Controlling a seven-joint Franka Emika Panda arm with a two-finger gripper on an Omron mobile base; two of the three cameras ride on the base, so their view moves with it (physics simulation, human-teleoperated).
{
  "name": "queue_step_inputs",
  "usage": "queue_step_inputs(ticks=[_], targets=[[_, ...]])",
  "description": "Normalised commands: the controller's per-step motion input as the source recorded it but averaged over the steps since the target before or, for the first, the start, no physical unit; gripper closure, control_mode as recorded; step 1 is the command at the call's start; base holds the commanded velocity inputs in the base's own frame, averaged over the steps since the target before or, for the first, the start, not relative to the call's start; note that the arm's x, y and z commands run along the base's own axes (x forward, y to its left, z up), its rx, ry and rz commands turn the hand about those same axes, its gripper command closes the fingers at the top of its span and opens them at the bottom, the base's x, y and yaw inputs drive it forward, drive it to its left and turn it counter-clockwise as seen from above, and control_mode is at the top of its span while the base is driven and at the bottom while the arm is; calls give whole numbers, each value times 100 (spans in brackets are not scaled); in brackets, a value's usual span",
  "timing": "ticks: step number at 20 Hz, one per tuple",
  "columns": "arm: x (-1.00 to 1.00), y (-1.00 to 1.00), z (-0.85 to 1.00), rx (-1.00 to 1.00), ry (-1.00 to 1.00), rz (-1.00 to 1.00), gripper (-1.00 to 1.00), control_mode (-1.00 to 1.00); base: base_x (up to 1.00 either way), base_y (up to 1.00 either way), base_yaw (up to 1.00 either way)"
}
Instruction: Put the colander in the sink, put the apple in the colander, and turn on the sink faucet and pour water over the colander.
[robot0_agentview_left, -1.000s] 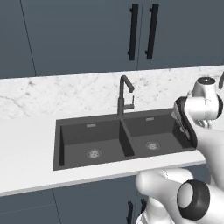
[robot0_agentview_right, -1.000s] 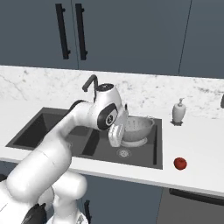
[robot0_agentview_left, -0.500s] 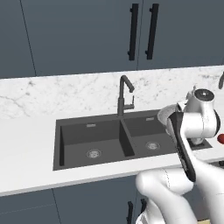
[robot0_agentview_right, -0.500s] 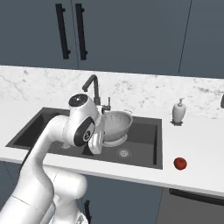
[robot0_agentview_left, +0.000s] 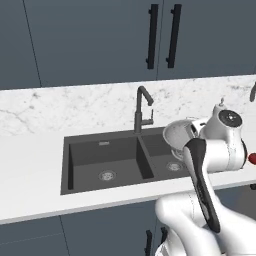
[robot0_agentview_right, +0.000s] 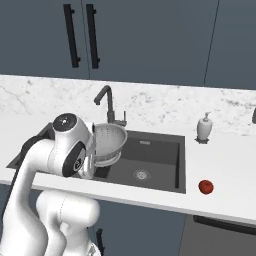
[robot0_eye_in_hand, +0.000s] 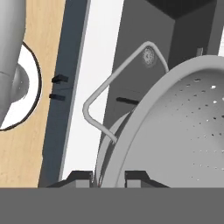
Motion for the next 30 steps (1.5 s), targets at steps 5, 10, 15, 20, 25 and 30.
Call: queue_step_inputs(ticks=[5,10,15,20,25,30], targets=[[-4,76,17,14,0,9,100,-100,0,0,0],[0,82,2,7,0,6,100,-100,0,0,0],[18,80,-3,2,1,0,100,-100,0,0,0],[70,53,-10,0,8,0,100,-100,0,0,0],[87,51,-22,0,20,0,100,-100,0,0,0],[97,18,-31,0,28,0,100,-100,0,0,0]])
